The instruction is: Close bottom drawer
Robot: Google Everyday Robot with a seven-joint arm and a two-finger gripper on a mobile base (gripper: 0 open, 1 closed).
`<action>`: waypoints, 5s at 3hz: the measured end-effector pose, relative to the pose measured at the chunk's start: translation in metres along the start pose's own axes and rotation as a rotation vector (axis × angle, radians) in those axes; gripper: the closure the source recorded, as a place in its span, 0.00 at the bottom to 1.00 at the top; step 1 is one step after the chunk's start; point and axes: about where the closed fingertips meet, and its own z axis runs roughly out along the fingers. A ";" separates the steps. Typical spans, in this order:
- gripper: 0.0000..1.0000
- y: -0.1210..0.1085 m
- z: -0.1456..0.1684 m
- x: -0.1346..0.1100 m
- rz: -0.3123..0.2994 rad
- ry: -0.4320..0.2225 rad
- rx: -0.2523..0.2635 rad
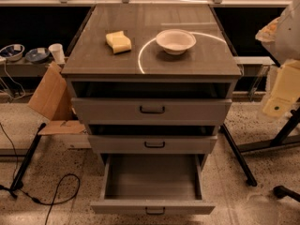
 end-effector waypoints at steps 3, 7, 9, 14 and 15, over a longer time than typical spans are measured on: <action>0.00 0.035 0.097 -0.045 -0.056 -0.108 0.003; 0.00 0.144 0.417 -0.138 -0.143 -0.134 -0.146; 0.19 0.176 0.550 -0.190 -0.087 -0.048 -0.263; 1.00 0.294 0.731 -0.259 0.079 0.017 -0.527; 1.00 0.315 0.759 -0.252 0.088 0.064 -0.575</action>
Offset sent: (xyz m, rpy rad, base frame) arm 0.0169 0.0544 -0.0846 0.0695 -0.0554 0.0632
